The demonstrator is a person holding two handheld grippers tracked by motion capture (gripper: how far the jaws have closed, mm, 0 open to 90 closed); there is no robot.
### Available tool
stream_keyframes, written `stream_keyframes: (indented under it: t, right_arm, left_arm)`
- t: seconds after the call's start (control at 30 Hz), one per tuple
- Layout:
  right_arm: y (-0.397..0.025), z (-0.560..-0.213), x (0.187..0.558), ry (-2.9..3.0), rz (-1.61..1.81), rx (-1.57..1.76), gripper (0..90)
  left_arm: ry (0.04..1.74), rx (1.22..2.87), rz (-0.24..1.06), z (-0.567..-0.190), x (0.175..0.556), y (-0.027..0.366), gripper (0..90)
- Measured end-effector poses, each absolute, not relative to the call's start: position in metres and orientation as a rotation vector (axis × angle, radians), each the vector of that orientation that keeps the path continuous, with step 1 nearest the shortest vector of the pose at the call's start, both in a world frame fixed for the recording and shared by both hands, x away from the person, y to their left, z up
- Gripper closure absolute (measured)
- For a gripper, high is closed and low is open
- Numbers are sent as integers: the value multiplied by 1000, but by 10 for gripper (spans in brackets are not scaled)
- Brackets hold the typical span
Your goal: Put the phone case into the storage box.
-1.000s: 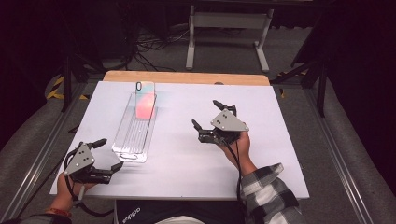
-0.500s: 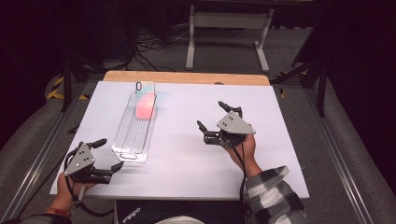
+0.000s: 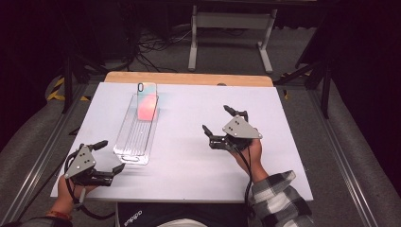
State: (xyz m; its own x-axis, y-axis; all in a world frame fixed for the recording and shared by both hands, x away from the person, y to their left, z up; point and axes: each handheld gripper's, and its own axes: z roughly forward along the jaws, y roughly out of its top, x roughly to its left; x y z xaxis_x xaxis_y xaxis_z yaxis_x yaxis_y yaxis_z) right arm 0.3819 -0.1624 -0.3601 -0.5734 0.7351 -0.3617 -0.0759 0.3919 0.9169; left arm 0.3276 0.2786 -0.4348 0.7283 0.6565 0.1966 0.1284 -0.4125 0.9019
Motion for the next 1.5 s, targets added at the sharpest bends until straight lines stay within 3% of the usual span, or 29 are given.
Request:
stream_keyframes:
  t: [1.5]
  right_arm:
    - [-180, -377, 358, 1867, 1229, 526, 117]
  left_arm:
    - [592, 1947, 687, -435, 327, 277, 56]
